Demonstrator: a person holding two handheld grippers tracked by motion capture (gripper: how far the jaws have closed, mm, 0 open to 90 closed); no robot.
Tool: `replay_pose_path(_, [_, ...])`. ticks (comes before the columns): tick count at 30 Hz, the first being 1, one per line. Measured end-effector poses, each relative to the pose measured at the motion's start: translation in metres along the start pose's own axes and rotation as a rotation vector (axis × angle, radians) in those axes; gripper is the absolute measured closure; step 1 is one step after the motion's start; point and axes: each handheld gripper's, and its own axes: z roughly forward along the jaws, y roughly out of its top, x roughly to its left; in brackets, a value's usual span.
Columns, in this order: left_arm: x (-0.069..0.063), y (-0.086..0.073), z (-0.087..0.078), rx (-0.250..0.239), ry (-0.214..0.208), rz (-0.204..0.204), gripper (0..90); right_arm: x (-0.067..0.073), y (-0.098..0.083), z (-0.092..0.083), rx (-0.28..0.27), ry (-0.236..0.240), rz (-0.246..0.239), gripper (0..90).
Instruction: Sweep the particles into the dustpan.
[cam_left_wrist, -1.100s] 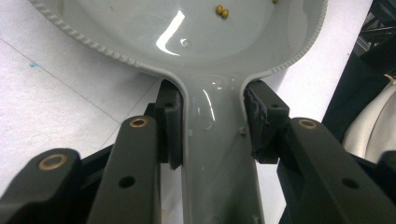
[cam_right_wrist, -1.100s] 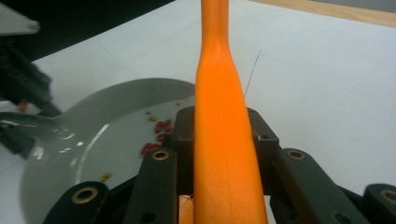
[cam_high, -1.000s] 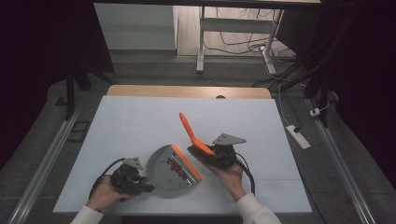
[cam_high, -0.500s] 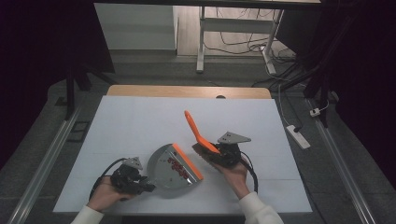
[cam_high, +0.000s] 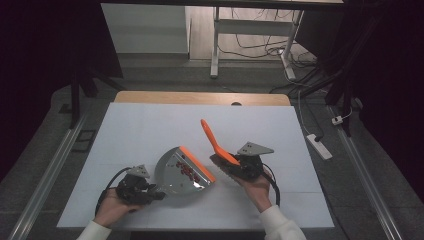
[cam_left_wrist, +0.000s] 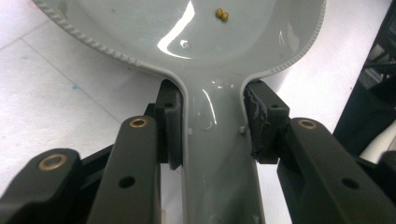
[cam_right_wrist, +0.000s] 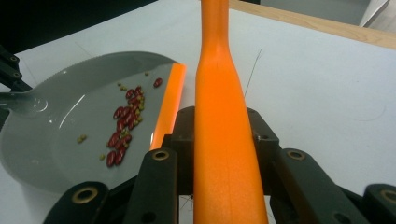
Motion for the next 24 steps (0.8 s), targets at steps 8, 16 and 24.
replay_pose_path(8, [0.002,-0.001,-0.006,-0.062,0.031,-0.049,61.2,-0.004,-0.004,-0.011,0.010,-0.017,-0.016,70.6])
replay_pose_path(16, [0.003,-0.003,-0.010,-0.123,0.066,-0.098,61.2,-0.011,-0.015,-0.031,0.016,-0.047,0.004,70.7])
replay_pose_path(24, [0.005,-0.005,-0.012,-0.144,0.099,-0.146,61.1,-0.020,-0.023,-0.048,0.021,-0.064,0.016,70.7])
